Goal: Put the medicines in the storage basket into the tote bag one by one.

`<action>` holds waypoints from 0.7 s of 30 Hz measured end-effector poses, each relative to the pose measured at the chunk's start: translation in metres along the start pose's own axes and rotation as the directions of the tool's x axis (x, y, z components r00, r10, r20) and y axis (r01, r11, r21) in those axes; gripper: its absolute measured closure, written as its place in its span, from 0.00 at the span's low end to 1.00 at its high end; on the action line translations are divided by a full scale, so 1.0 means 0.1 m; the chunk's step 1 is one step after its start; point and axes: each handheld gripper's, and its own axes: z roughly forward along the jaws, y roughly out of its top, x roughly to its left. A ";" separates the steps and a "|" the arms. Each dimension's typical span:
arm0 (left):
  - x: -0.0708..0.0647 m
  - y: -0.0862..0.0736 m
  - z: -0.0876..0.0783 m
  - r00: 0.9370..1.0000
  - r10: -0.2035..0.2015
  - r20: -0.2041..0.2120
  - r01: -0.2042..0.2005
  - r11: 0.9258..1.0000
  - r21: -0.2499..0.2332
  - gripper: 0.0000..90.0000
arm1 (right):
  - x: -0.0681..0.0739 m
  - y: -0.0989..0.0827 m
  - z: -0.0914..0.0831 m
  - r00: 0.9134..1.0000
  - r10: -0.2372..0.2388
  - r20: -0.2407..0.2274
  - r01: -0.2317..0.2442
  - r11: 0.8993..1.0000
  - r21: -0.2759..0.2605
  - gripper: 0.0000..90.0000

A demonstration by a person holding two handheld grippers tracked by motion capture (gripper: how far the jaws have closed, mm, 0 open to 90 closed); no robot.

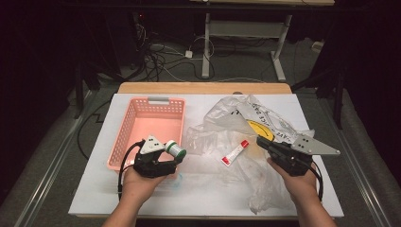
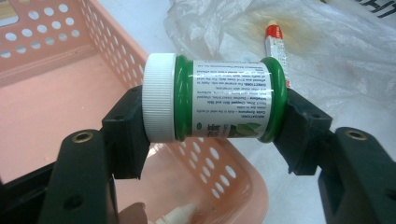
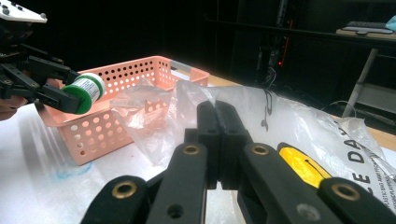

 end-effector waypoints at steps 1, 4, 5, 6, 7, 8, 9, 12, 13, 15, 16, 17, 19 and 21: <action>-0.01 0.00 0.00 1.000 -0.001 0.002 0.001 1.000 -0.003 0.38 | 0.00 0.00 0.00 1.000 0.001 0.000 -0.001 1.000 -0.001 1.00; -0.04 0.02 -0.01 1.000 0.004 0.009 -0.004 1.000 -0.006 0.38 | 0.00 0.00 0.00 1.000 0.003 0.001 -0.003 1.000 -0.003 1.00; -0.05 0.02 0.00 1.000 0.003 0.025 -0.002 1.000 -0.011 0.38 | -0.01 0.00 -0.01 1.000 0.003 0.001 -0.003 1.000 -0.003 1.00; -0.06 0.03 0.00 1.000 0.005 0.028 -0.004 1.000 -0.013 0.38 | -0.01 0.01 0.00 1.000 0.003 0.001 -0.003 1.000 -0.003 1.00; -0.08 0.03 0.00 1.000 0.009 0.029 -0.008 1.000 -0.015 0.38 | -0.01 0.01 0.00 1.000 0.004 0.001 -0.004 1.000 -0.003 1.00; -0.09 0.04 0.00 1.000 0.009 0.030 -0.008 1.000 -0.018 0.38 | -0.01 0.01 0.00 1.000 0.005 0.001 -0.005 1.000 -0.002 1.00; -0.12 0.04 -0.01 0.999 0.017 0.027 -0.016 1.000 -0.019 0.38 | -0.01 0.01 0.00 1.000 0.004 0.001 -0.004 1.000 -0.003 1.00; -0.16 0.06 0.00 0.999 0.023 0.038 -0.022 0.999 -0.027 0.38 | 0.00 0.00 0.00 1.000 0.004 0.000 -0.004 1.000 -0.001 1.00; -0.17 0.06 0.00 0.999 0.026 0.038 -0.025 0.999 -0.027 0.38 | 0.00 0.00 0.00 1.000 0.002 -0.001 -0.002 1.000 0.000 1.00; -0.20 0.06 0.01 0.998 0.027 0.049 -0.026 0.999 -0.028 0.38 | 0.00 0.00 0.00 1.000 0.002 -0.002 -0.002 1.000 -0.001 1.00; -0.22 0.06 0.01 0.998 0.031 0.053 -0.029 0.999 -0.027 0.38 | 0.00 0.00 0.00 1.000 0.003 -0.002 -0.003 1.000 -0.001 1.00; -0.24 0.06 0.02 0.998 0.035 0.056 -0.033 0.999 -0.026 0.38 | 0.00 0.00 0.00 1.000 0.004 -0.002 -0.004 1.000 0.000 1.00; -0.27 0.07 0.03 0.997 0.045 0.064 -0.044 0.999 -0.022 0.38 | 0.00 0.00 0.00 1.000 0.004 -0.003 -0.004 1.000 -0.002 1.00; -0.32 0.07 0.05 0.996 0.062 0.068 -0.061 0.998 -0.018 0.38 | 0.00 0.01 0.00 1.000 0.003 -0.004 -0.003 1.000 -0.003 1.00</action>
